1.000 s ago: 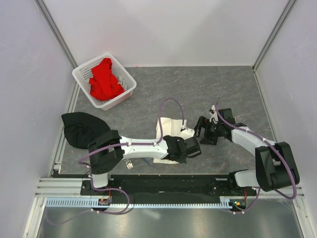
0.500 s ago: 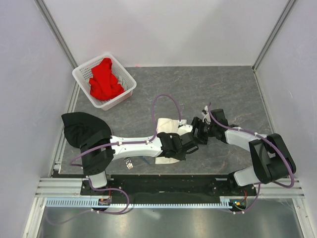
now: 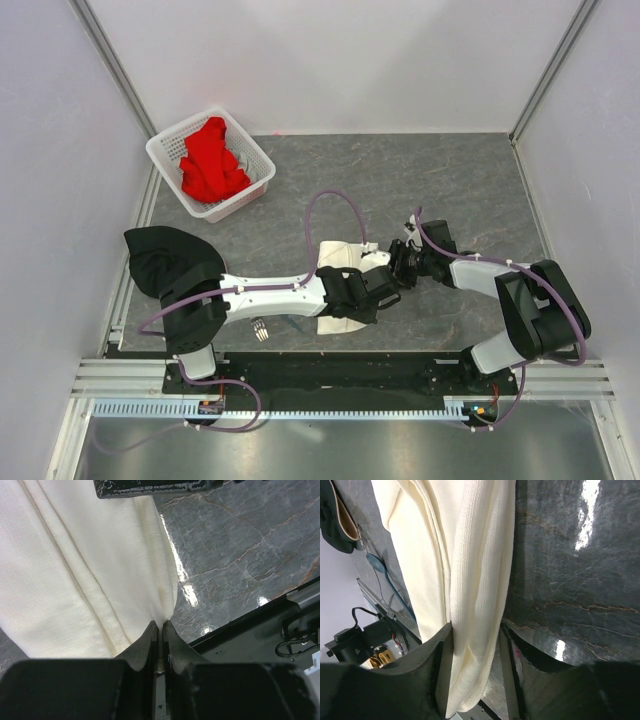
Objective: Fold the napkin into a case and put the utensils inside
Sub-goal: Pick up the 2/3-rectangle-folded napkin at the center of the board.
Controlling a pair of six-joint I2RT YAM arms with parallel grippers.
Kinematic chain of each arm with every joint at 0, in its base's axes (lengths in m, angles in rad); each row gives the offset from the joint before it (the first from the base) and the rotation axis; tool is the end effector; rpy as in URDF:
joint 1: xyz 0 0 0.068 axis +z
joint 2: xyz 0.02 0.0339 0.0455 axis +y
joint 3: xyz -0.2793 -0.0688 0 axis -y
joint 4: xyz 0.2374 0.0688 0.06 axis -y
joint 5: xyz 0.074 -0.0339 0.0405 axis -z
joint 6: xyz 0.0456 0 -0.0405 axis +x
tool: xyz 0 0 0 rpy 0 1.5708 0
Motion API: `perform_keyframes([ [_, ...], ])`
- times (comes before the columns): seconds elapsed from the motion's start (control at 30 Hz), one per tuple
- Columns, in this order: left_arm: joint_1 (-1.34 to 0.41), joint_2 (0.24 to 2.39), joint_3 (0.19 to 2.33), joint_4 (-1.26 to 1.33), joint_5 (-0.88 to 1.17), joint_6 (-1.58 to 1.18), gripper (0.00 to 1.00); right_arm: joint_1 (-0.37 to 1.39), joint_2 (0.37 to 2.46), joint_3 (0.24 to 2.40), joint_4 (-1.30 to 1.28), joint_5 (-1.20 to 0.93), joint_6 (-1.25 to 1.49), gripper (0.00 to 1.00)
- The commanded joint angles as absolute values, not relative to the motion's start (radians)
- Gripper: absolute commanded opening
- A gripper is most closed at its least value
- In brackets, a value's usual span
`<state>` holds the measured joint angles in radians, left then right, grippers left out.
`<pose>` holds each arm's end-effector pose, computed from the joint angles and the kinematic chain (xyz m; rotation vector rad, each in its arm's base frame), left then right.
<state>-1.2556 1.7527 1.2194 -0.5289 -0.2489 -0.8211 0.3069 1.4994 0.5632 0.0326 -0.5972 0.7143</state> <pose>0.1232 -0.3417 0.2159 0.4855 2.5982 -0.4238 0.2384 0.1025 0.1487 0.2556 2.6155 1.1443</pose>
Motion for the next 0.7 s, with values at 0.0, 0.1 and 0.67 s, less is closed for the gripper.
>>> perform_keyframes([
  [0.0,-1.252,1.706,1.213,-0.479,-0.227,-0.836,0.13,0.313,1.514,0.578,0.081,-0.617,0.715,0.4],
  [0.1,-1.252,1.698,1.204,-0.462,-0.204,-0.831,0.3,0.311,1.509,0.575,0.083,-0.612,0.713,0.21],
  [0.67,-0.899,1.531,0.969,-0.187,-0.037,-0.798,0.21,0.31,1.48,0.607,0.002,-0.555,0.63,0.0],
])
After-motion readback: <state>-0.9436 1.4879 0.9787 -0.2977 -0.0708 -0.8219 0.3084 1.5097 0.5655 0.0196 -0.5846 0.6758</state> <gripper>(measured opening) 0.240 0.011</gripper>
